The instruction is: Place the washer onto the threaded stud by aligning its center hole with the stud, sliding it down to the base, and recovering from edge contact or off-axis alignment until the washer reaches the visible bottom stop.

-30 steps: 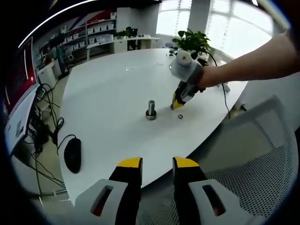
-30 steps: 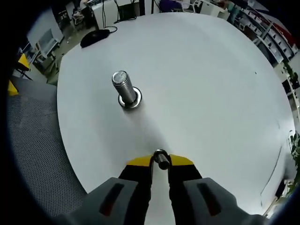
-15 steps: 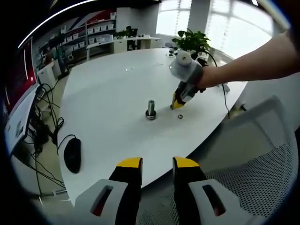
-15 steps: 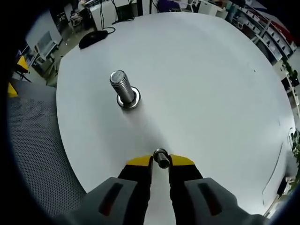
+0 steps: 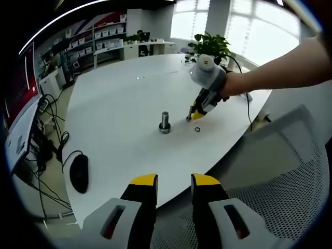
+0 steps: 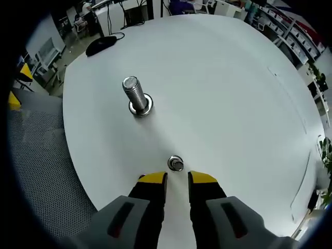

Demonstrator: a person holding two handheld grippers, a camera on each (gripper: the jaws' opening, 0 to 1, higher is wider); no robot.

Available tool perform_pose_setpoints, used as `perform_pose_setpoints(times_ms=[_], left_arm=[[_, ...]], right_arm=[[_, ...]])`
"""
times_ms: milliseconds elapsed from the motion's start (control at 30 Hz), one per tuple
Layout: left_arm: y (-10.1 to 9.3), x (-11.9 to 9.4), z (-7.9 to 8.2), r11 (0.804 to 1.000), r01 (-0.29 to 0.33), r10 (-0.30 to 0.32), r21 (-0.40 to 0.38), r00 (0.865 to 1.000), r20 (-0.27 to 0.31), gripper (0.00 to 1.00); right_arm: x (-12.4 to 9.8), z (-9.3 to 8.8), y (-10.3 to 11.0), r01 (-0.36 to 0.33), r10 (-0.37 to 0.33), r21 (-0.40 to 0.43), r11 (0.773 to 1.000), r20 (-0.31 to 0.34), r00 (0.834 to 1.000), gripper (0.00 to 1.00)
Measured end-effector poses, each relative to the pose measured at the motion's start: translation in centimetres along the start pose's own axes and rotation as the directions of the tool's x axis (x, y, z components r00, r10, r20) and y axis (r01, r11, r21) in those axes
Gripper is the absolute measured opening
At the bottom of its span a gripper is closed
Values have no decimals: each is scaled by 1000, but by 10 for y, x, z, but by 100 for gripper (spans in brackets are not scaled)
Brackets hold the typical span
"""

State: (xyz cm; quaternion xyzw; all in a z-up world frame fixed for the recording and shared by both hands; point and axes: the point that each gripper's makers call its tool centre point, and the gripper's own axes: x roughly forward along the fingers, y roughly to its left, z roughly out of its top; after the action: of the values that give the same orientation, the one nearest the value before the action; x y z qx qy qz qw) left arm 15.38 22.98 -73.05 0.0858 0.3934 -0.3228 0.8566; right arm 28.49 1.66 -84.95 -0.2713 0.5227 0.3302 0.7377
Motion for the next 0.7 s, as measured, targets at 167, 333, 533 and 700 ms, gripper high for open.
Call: perform_pose_setpoints(times_ms=[167,333,533,700], left_arm=[[0,-1,1,1000,0,0,0,1000,8,24],[0,-1,1,1000,0,0,7,1000,9,24],[0,-2,5,1000,-5,5,10,1000,27,24],[0,-3,7,1000,-8,8,9,999,35,24]], right_arm=[[-5,-9,3,9,-10,-4,1000,-12,1000,20],[-8,-15,2,15,-15,4,1000,-20,1000,21],[-16,-18,5,23,-23,10,1000,-24,999,21],[-15,-25,8,21,-21,7,1000,-34,999,21]])
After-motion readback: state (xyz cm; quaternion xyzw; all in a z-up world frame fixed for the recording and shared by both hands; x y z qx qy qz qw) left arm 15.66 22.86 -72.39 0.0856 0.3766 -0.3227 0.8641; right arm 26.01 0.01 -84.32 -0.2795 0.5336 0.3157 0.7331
